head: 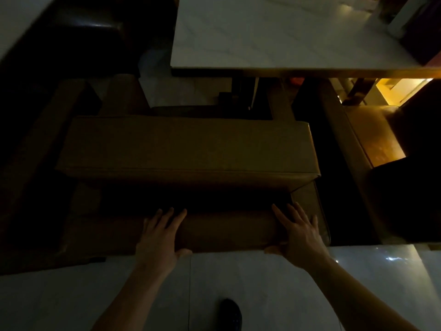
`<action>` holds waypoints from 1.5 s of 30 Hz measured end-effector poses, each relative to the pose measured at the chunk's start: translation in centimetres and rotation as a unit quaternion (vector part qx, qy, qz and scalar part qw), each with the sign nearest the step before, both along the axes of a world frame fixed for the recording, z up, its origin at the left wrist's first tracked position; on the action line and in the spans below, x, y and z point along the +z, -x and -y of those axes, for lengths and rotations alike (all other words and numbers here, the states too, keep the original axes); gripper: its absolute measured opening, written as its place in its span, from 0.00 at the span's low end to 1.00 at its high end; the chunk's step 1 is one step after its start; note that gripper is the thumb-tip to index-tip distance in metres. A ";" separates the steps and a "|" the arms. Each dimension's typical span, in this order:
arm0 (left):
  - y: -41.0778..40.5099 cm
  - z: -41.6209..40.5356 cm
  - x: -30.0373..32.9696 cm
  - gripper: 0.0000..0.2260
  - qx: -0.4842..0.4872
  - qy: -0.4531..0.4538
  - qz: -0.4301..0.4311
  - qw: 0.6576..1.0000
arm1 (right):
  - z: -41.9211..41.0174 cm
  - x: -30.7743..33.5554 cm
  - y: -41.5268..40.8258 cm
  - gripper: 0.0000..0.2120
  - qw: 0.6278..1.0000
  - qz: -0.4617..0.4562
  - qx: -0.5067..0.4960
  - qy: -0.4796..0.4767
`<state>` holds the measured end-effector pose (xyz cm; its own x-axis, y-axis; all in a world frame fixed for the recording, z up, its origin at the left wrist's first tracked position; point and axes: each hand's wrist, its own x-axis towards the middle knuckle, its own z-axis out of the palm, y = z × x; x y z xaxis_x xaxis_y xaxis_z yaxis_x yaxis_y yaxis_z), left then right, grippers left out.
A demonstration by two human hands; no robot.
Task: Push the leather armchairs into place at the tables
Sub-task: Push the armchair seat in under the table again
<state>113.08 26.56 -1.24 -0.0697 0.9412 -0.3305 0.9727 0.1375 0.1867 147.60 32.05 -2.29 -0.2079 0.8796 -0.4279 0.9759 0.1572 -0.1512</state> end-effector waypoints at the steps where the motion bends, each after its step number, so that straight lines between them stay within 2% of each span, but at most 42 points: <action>1: 0.1 0.2 0.0 0.45 -0.001 0.002 0.000 1.000 | 0.2 0.1 0.1 0.59 1.000 0.003 0.003 0.001; 6: 1.3 0.6 1.1 0.46 -0.020 0.037 0.034 0.999 | 0.2 2.0 1.1 0.60 0.998 0.036 -0.002 0.045; 9: 3.9 2.0 3.0 0.42 0.012 0.002 0.060 0.998 | 0.8 3.5 3.5 0.60 0.996 0.066 -0.018 0.064; 12: 8.6 3.8 5.5 0.39 0.044 -0.024 0.052 0.997 | 2.1 5.0 8.1 0.57 0.998 0.030 0.014 0.060; 19: 21.4 7.8 11.1 0.37 0.072 -0.040 0.062 0.995 | 5.7 9.1 25.5 0.47 0.995 -0.053 0.075 0.044; 28: 42.0 19.5 14.0 0.35 0.140 -0.080 0.075 0.984 | 12.8 14.0 47.8 0.44 0.989 -0.089 0.110 0.050; 32: 50.1 24.6 14.4 0.34 0.184 -0.101 0.054 0.976 | 15.8 14.2 57.0 0.44 0.982 -0.080 0.162 0.044; 36: 56.6 27.9 13.8 0.42 0.231 -0.116 0.061 0.964 | 17.8 13.9 65.7 0.45 0.971 -0.063 0.220 0.068; 40: 62.7 30.3 12.2 0.36 0.288 -0.117 0.060 0.949 | 18.9 13.1 74.7 0.44 0.959 -0.065 0.266 0.076; 45: 71.4 31.5 10.8 0.36 0.330 -0.117 0.037 0.936 | 18.9 11.6 85.6 0.44 0.949 -0.081 0.297 0.066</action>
